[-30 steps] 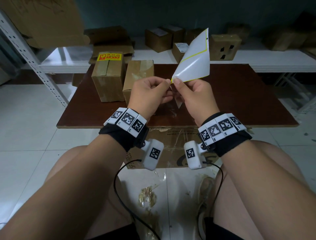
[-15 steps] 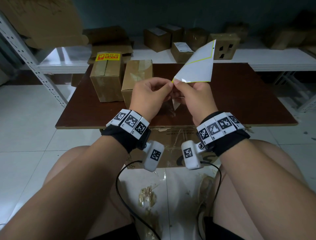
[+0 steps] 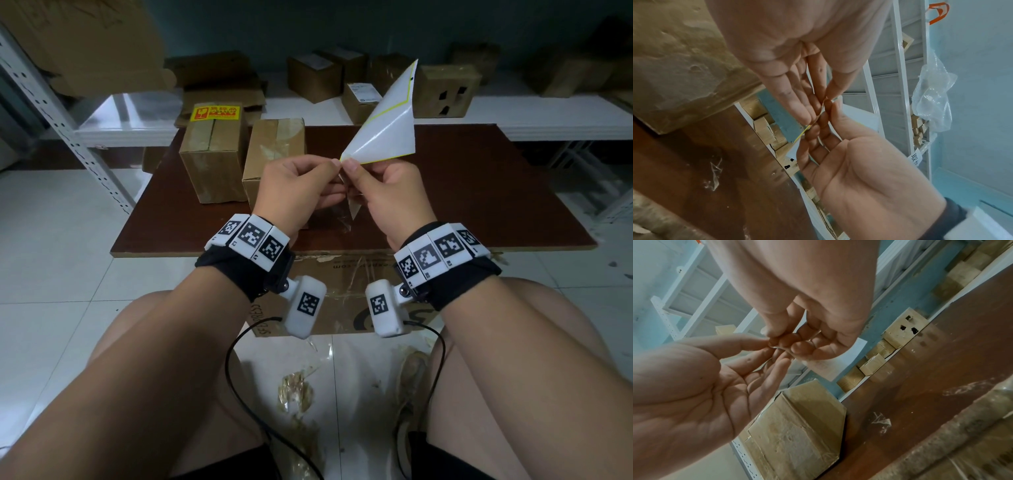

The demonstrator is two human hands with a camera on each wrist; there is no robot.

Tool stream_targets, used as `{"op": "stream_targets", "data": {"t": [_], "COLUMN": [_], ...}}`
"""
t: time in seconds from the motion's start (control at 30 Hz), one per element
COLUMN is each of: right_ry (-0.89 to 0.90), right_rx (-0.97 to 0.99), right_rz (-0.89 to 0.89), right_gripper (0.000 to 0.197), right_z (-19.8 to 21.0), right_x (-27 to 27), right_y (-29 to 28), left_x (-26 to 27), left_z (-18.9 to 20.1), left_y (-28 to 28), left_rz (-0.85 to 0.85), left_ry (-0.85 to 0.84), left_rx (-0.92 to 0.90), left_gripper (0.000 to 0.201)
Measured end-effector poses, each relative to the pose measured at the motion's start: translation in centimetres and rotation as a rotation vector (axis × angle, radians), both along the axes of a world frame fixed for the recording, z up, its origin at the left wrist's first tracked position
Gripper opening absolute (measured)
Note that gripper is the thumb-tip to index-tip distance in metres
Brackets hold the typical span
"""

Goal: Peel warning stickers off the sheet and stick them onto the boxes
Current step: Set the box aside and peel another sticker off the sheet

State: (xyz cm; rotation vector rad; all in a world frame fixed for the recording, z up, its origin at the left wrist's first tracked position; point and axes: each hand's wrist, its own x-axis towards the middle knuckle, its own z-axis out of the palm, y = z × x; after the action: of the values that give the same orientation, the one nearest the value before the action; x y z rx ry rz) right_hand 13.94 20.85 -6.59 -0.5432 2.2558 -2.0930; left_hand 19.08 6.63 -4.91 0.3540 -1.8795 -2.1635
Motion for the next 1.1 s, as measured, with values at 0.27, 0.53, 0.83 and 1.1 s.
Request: {"op": "stream_targets", "data": {"t": [0.27,0.53,0.83,1.1], "right_ry": [0.043,-0.045,-0.051,0.112], "right_rx": [-0.031,-0.055,-0.069,0.092], "right_rz": [-0.002,0.023,-0.009,-0.043], "right_gripper": [0.007,0.021,0.020,0.027], "right_z": [0.3,0.4,0.7,0.9], "right_x": [0.3,0.1,0.3,0.9], "right_y": [0.0,-0.3,-0.2,-0.1], "left_x": [-0.1,-0.3,0.1,0.2], "left_z": [0.2,0.4,0.5,-0.3], "left_y": [0.4,0.3,0.5,0.2], "left_rz": [-0.013,-0.047,-0.018,0.035], "left_ry": [-0.036,-0.061,-0.022,0.076], "left_rx": [0.120,0.238,0.106,-0.227], "left_gripper": [0.014,0.010,0.013,0.020]}}
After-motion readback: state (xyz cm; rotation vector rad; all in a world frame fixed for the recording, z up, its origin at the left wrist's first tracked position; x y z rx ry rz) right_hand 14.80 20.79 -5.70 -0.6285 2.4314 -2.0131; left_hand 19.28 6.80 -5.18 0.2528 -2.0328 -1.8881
